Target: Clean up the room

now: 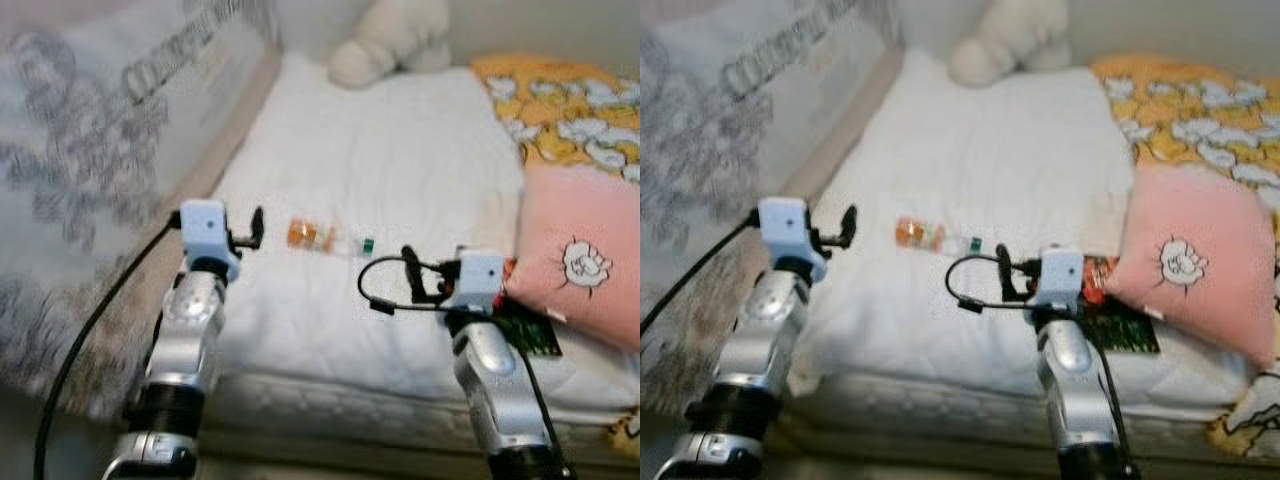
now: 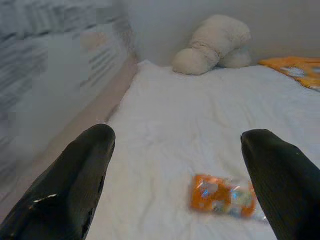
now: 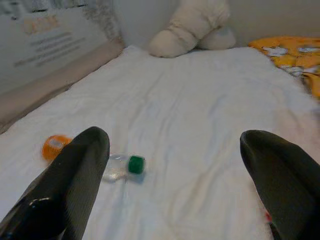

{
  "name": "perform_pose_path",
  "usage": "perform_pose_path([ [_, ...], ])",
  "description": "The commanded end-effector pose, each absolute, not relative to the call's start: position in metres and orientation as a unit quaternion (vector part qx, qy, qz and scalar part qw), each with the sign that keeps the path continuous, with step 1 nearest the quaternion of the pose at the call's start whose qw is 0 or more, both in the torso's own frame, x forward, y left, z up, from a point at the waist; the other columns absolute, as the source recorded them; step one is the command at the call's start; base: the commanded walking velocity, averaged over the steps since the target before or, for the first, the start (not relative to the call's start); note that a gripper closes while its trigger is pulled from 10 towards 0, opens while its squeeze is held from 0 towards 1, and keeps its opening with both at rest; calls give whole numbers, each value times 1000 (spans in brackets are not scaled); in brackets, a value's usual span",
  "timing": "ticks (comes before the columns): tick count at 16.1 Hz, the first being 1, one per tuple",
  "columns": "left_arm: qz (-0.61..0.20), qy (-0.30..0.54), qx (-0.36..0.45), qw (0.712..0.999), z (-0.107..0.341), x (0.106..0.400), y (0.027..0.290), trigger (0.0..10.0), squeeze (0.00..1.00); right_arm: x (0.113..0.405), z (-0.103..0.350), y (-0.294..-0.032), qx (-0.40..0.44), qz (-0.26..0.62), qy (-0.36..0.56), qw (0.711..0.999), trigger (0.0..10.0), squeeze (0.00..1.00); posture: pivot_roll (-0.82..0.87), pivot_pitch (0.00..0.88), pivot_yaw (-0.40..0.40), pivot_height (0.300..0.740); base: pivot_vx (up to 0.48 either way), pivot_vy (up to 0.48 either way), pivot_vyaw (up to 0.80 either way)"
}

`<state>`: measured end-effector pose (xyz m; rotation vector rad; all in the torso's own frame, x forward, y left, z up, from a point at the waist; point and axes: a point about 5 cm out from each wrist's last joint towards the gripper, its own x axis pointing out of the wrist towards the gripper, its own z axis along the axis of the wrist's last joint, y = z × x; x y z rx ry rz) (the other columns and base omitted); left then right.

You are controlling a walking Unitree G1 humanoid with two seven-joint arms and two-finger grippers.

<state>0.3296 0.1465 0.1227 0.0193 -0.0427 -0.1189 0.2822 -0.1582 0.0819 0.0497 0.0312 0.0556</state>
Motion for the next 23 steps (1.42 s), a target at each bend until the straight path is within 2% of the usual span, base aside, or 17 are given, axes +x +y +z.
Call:
perform_pose_path([
  [1,-93,-23,35,995,128,334,130,10000,0,284,83,-167,14,10,14,1000,10000,0,57,0,19,740,472,0,0],
  [6,-120,-18,39,992,131,334,126,10000,0,301,86,-184,23,-37,32,999,10000,0,72,0,36,740,0,0,0],
  [10,-140,-14,47,989,130,334,123,10000,0,302,87,-197,25,-72,28,997,10000,0,48,0,62,740,0,0,0],
  [12,-144,-22,118,982,131,338,119,10000,0,297,85,-201,23,-88,28,995,10000,0,25,0,71,740,0,0,0],
  [13,-152,-25,172,973,131,346,116,10000,0,289,82,-203,18,-99,29,995,10000,0,19,0,68,740,0,0,0],
  [17,-173,-8,183,968,140,369,114,10000,0,255,72,-200,-7,-118,38,992,10000,0,-46,0,100,740,0,0,0],
  [19,-176,12,177,968,141,383,103,10000,0,221,61,-187,-5,-97,65,993,10000,0,-113,0,115,740,0,0,0],
  [23,-211,26,200,956,136,385,82,10000,0,171,68,-179,-17,-73,96,992,10000,0,-212,0,98,740,0,0,0],
])
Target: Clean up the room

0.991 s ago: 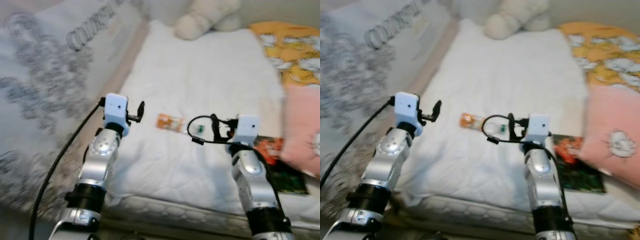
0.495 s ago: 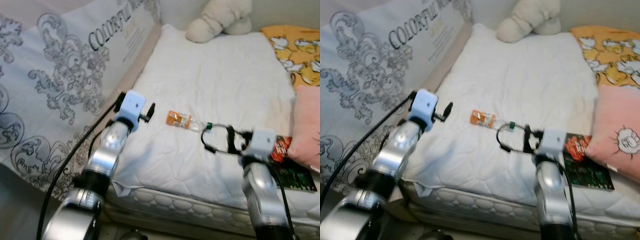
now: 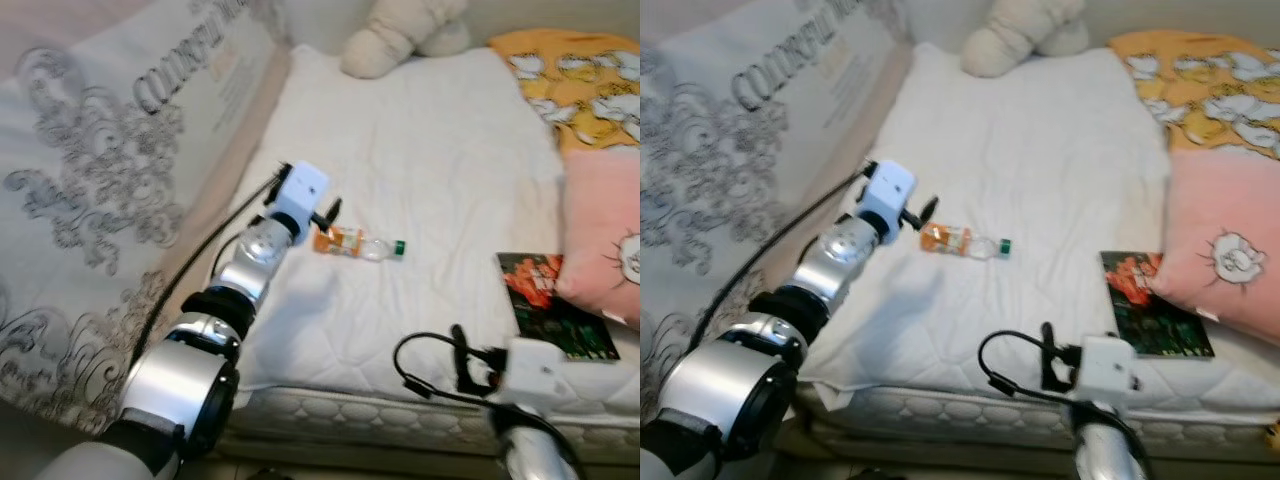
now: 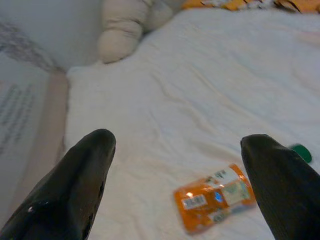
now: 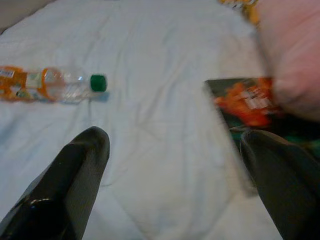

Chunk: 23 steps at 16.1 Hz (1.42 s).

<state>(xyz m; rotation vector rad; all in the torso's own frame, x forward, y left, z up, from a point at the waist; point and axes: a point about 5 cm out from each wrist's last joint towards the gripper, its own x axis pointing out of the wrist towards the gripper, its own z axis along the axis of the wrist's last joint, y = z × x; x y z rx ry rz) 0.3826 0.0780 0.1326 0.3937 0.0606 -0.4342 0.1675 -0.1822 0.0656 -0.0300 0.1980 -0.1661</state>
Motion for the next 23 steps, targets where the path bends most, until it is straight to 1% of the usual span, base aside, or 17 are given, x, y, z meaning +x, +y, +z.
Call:
perform_pose_path([
  [1,-211,33,221,952,134,385,79,10000,0,157,70,-179,-17,-78,110,991,10000,0,-234,5,96,740,0,0,0],
  [2,-207,51,231,949,131,386,79,10000,0,145,72,-177,-15,-80,121,989,10000,0,-241,30,96,740,0,0,0],
  [4,-210,71,259,940,127,386,82,10000,0,124,75,-164,-10,-66,141,988,10000,0,-252,77,104,740,0,0,0],
  [5,-210,75,265,938,128,387,83,10000,0,115,78,-157,-8,-57,148,987,10000,0,-258,110,113,740,0,0,0],
  [6,-208,77,281,934,130,389,85,10000,0,108,79,-152,-7,-49,157,986,10000,0,-258,125,118,740,0,0,0],
  [8,-202,79,279,936,135,391,87,10000,0,102,79,-148,-1,-46,166,985,10000,0,-257,144,124,740,0,0,0],
  [9,-192,70,237,950,149,397,86,10000,0,100,82,-144,46,-50,167,984,10000,0,-254,156,131,740,0,0,0],
  [10,-200,61,234,949,153,398,82,10000,0,101,84,-144,60,-55,167,983,10000,0,-254,156,128,740,0,0,0],
  [11,-222,44,281,932,156,397,72,10000,0,101,87,-143,38,-43,163,985,10000,0,-254,166,134,740,0,0,0],
  [12,-239,38,310,919,156,395,65,10000,0,98,88,-142,34,-42,166,985,10000,0,-263,175,142,740,0,0,0],
  [13,-245,36,316,916,156,395,63,10000,0,97,89,-141,34,-43,167,984,10000,0,-271,186,149,740,0,0,0],
  [14,-255,37,340,904,155,394,58,10000,0,92,92,-141,36,-49,170,983,10000,0,-283,207,159,740,0,0,0],
  [17,-257,50,420,869,145,391,58,10000,0,74,92,-135,43,-61,197,978,10000,0,-304,248,180,740,0,0,0],
  [19,-257,42,456,851,146,392,56,10000,0,64,96,-130,38,-56,206,976,10000,0,-320,276,189,740,0,0,0],
  [20,-249,35,471,845,151,394,57,10000,0,56,99,-126,43,-54,216,974,10000,0,-329,299,191,740,0,0,0],
  [22,-247,29,490,835,153,395,57,10000,0,48,103,-121,45,-44,224,972,10000,0,-332,311,189,740,0,0,0],
  [23,-239,27,508,827,155,396,60,10000,0,39,103,-117,47,-39,240,969,10000,0,-342,330,183,740,0,0,0],
])
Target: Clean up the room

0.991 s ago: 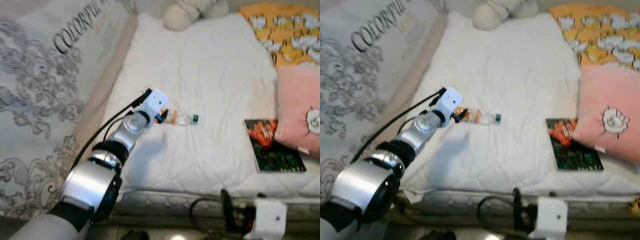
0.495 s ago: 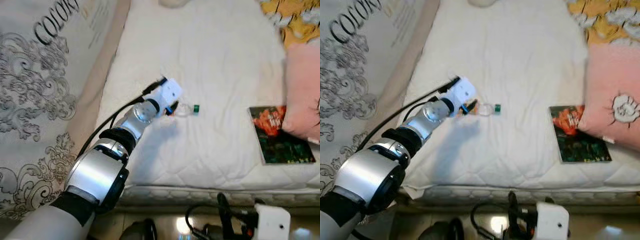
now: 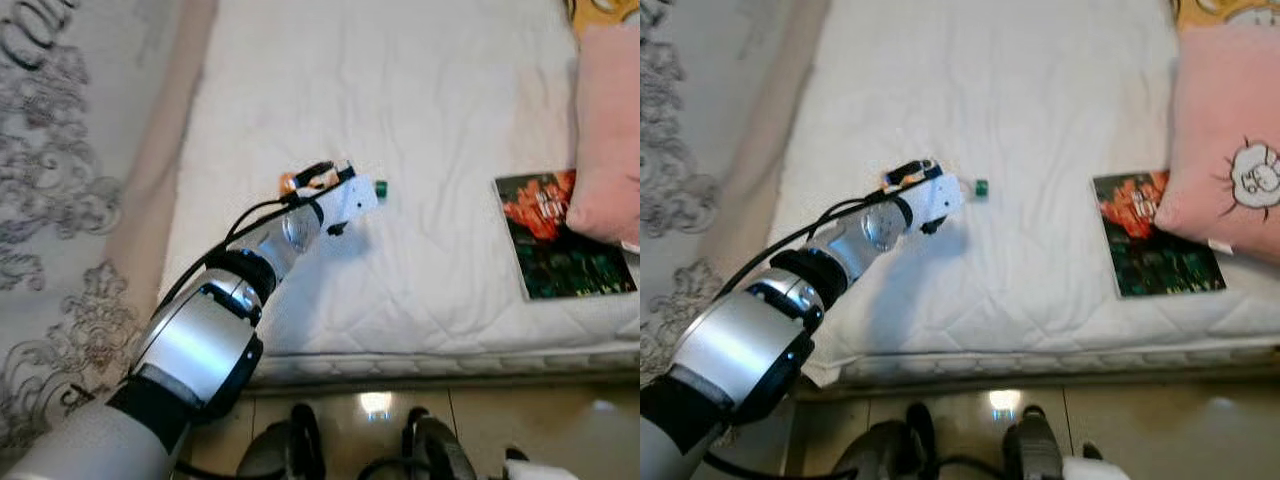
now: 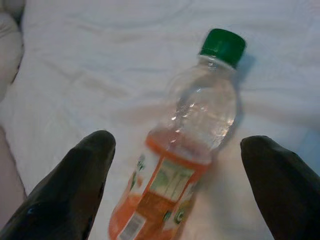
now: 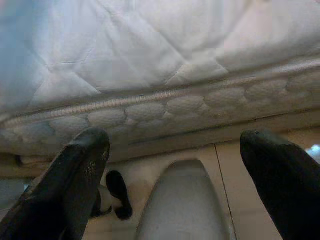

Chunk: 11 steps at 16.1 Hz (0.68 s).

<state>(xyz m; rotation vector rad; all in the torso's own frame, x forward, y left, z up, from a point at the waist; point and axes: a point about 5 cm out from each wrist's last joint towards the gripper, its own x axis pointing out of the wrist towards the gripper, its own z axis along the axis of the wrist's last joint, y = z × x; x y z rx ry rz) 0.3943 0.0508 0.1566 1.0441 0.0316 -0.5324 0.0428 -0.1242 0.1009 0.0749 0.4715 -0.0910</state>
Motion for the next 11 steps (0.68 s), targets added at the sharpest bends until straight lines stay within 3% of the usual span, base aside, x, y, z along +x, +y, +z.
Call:
perform_pose_path([
  [1,-237,26,513,825,155,397,61,10000,0,37,103,-116,47,-38,243,968,10000,0,-342,330,183,740,0,0,0],
  [4,-226,40,535,813,152,397,67,10000,0,25,106,-114,45,-37,261,964,10000,0,-365,353,184,740,0,0,0],
  [7,-210,62,523,823,148,397,71,10000,0,16,108,-114,42,-40,274,960,10000,0,-388,357,182,740,0,0,0],
  [11,-175,32,526,832,165,404,73,10000,0,10,108,-115,40,-41,282,958,10000,0,-388,355,183,740,0,0,0],
])
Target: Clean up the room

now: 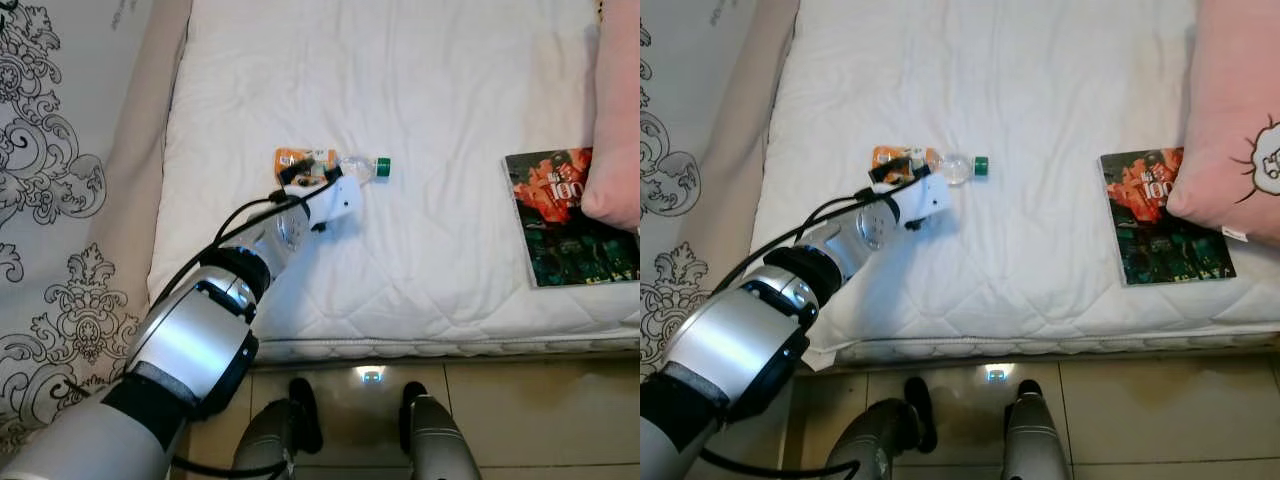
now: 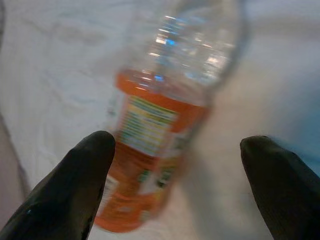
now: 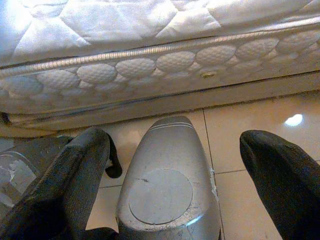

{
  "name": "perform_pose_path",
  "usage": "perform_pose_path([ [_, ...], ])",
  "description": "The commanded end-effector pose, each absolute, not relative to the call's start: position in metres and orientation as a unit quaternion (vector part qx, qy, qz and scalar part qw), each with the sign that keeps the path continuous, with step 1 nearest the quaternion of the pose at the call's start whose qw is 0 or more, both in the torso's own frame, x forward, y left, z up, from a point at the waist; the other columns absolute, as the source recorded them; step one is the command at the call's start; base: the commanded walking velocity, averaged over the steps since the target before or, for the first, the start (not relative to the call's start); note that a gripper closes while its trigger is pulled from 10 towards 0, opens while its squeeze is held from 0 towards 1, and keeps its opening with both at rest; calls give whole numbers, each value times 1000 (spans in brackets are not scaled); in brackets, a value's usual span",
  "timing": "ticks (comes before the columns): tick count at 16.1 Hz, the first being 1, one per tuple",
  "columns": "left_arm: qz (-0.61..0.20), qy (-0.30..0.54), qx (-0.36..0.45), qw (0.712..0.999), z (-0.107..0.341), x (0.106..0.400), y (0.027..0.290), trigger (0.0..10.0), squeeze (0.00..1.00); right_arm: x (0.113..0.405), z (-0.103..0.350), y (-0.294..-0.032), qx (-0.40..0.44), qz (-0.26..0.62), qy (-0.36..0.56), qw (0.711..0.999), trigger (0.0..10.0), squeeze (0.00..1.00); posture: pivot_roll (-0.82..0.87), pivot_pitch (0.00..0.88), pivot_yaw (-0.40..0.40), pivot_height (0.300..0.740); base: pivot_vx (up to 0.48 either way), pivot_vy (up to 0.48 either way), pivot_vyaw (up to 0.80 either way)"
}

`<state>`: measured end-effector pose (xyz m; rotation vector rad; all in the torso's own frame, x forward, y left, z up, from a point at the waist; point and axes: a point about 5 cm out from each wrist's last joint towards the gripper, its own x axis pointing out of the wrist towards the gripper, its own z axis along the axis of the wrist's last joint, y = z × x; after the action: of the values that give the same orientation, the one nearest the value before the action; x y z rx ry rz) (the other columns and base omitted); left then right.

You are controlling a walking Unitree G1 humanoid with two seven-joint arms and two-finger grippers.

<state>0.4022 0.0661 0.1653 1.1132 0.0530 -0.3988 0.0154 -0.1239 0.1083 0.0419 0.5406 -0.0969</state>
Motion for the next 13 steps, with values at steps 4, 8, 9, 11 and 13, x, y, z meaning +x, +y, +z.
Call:
perform_pose_path([
  [4,-141,6,487,862,190,412,77,10000,0,10,110,-116,39,-38,280,958,10000,0,-402,354,174,740,0,0,0],
  [8,-193,87,471,856,157,402,75,10000,0,-2,103,-122,42,-43,313,948,10000,0,-474,305,169,740,0,0,0],
  [9,-222,112,457,854,145,396,70,10000,0,-4,101,-127,46,-53,321,945,10000,0,-483,295,169,740,0,0,0],
  [11,-276,141,454,835,128,386,60,10000,0,-6,99,-134,46,-65,330,940,10000,0,-488,286,167,740,0,0,0],
  [13,-322,147,480,802,114,377,52,10000,0,-3,96,-135,45,-56,330,941,10000,0,-490,281,162,740,0,0,0],
])
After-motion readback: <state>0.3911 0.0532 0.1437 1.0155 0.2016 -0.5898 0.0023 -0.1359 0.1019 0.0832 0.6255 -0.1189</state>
